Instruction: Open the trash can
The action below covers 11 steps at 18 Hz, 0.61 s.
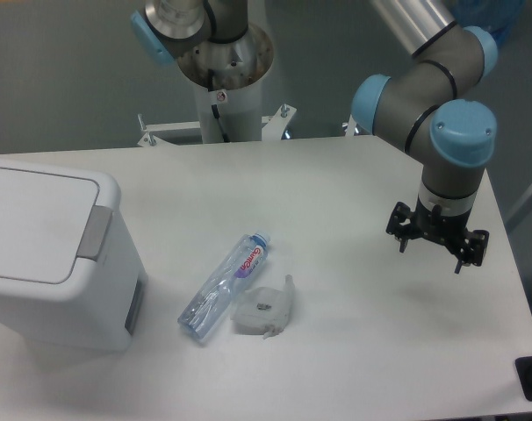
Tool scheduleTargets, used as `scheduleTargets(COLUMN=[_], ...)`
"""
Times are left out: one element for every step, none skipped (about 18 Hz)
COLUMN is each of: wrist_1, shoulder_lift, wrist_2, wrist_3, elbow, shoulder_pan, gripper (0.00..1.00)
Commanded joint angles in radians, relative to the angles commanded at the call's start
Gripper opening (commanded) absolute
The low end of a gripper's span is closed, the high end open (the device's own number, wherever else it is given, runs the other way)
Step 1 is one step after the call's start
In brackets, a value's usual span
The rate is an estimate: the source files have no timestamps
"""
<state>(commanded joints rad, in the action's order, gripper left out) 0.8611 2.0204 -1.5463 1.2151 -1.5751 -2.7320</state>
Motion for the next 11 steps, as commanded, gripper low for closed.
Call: scheduleTargets(wrist_1=[-0.019, -0.020, -0.019, -0.019, -0.019, -0.017, -0.017, -0.017, -0.017, -0.017, -0.017], shoulder_lift=[-0.024, -0.049, -0.058, -0.066, -0.081, -0.094, -0.098, -0.100, -0.100, -0.101, -0.111], wrist_2=[0.006, 0.017, 0.040, 0.073, 0.115, 0.161, 0.202, 0.242, 0.283, 0.325, 0.366], wrist_3=[-0.021, -0.043, -0.086, -0.151, -0.227, -0.291, -0.337, -0.370, -0.403, -0.448, -0.492], elbow=[-0.025, -0.032, -0.031, -0.031, -0.026, -0.020, -0.011, -0.002, 0.006, 0.012, 0.021], shoulder_pan=[0.003, 0.008, 0.023, 0.035, 0.041, 0.049, 0.061, 0.070, 0.075, 0.078, 0.086], gripper=[1.00, 1.00, 1.00, 1.00, 1.00, 1.00, 1.00, 1.00, 1.00, 1.00, 1.00])
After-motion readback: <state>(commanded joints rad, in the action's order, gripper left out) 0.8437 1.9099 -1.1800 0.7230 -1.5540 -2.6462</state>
